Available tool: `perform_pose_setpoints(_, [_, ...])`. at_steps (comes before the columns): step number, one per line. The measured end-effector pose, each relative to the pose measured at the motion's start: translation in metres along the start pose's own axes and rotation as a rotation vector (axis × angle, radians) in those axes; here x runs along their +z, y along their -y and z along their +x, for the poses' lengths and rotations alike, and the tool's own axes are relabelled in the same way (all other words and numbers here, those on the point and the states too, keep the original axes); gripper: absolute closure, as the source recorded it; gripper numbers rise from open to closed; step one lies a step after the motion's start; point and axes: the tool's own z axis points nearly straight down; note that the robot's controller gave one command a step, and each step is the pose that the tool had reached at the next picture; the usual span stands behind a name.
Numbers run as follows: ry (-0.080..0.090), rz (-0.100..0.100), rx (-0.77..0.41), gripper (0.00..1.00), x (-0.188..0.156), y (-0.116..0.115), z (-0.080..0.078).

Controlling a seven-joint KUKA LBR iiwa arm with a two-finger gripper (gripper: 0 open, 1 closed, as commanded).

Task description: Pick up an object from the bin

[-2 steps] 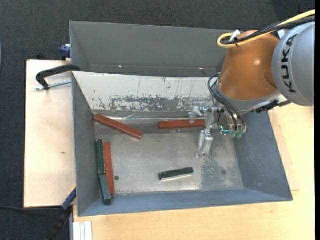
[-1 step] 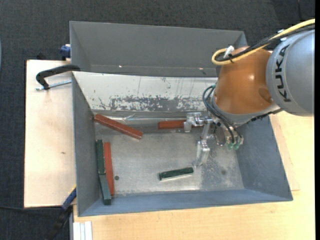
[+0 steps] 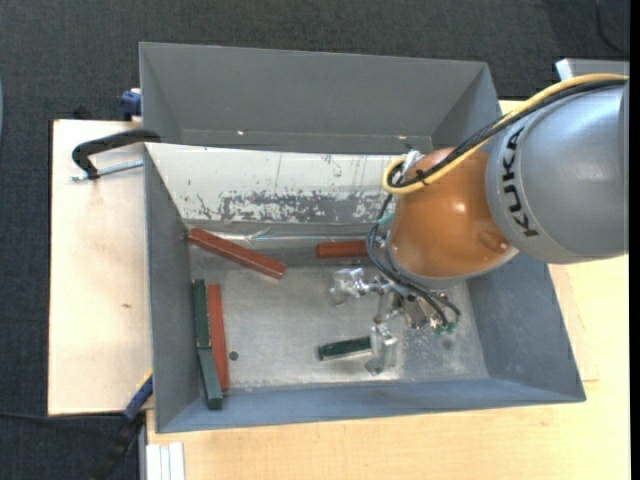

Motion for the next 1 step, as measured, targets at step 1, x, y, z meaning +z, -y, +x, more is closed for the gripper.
perform_pose_setpoints(1, [-0.002, -0.001, 0.028, 1.0, 0.0359, 0.025, 0.0233])
